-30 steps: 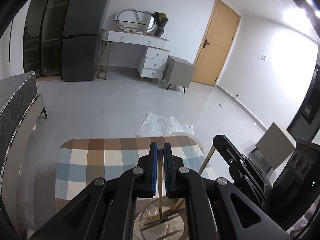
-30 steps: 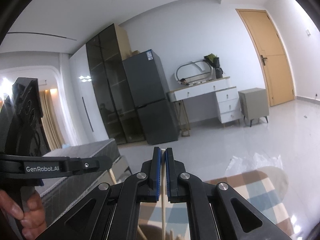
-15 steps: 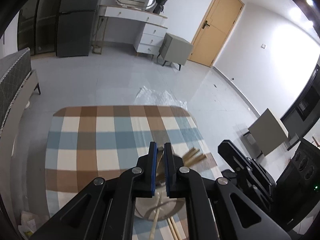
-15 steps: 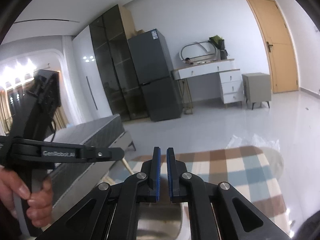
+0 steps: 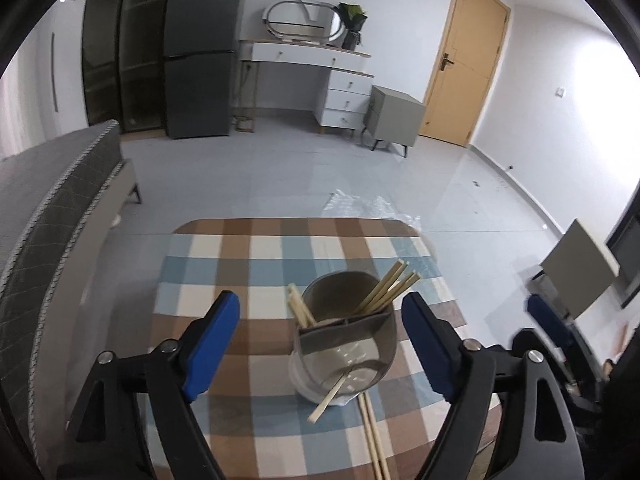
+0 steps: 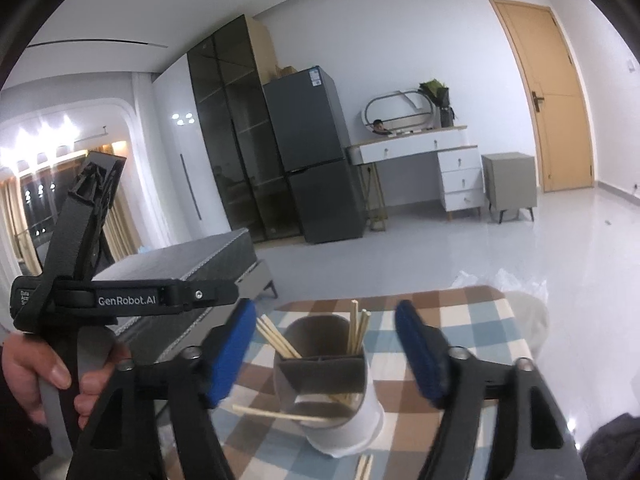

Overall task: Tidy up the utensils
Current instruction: 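Open both grippers to release the chopsticks into the holder and withdraw, then lower both grippers toward the last chopsticks beside the holder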

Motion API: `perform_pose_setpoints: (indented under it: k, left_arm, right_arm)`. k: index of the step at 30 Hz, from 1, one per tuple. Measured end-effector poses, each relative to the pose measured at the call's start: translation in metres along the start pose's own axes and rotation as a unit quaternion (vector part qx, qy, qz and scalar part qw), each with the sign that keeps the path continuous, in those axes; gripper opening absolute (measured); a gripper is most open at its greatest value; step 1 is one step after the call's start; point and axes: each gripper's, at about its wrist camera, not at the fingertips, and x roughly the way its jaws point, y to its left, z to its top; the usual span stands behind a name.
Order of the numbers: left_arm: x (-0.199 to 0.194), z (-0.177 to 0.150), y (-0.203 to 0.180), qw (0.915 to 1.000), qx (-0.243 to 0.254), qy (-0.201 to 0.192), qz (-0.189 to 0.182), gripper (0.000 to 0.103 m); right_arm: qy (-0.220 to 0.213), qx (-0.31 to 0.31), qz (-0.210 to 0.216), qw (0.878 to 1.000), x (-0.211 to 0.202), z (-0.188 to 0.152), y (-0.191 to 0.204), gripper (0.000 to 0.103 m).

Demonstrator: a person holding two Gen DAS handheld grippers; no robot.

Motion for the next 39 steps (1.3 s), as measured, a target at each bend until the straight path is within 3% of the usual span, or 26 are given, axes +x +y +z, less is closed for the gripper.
perform_pose_setpoints:
  k: [6, 11, 21, 39]
  left_arm:
    - [-0.017, -0.017, 0.001, 0.9996, -0.004, -0.018, 0.024, 0.083]
    - [-0.027, -0.034, -0.001, 0.9989, 0.001, -0.030, 0.035, 0.089]
    - [-0.032, -0.061, -0.004, 0.9990, 0.009, -0.029, 0.033, 0.089]
    - [-0.013, -0.104, -0.001, 0.9966, 0.008, -0.024, 0.079, 0.089]
  right_arm:
    - [-0.003, 0.005, -0.022, 1.000, -0.021, -0.003, 0.000, 0.098]
    - [0.007, 0.004, -0.027, 1.000, -0.027, -0.013, 0.003, 0.099]
    - [0.012, 0.001, -0.031, 0.999, -0.042, -0.038, 0.005, 0.103]
    - [0.083, 0.004, -0.056, 0.995, -0.032, -0.071, -0.003, 0.103]
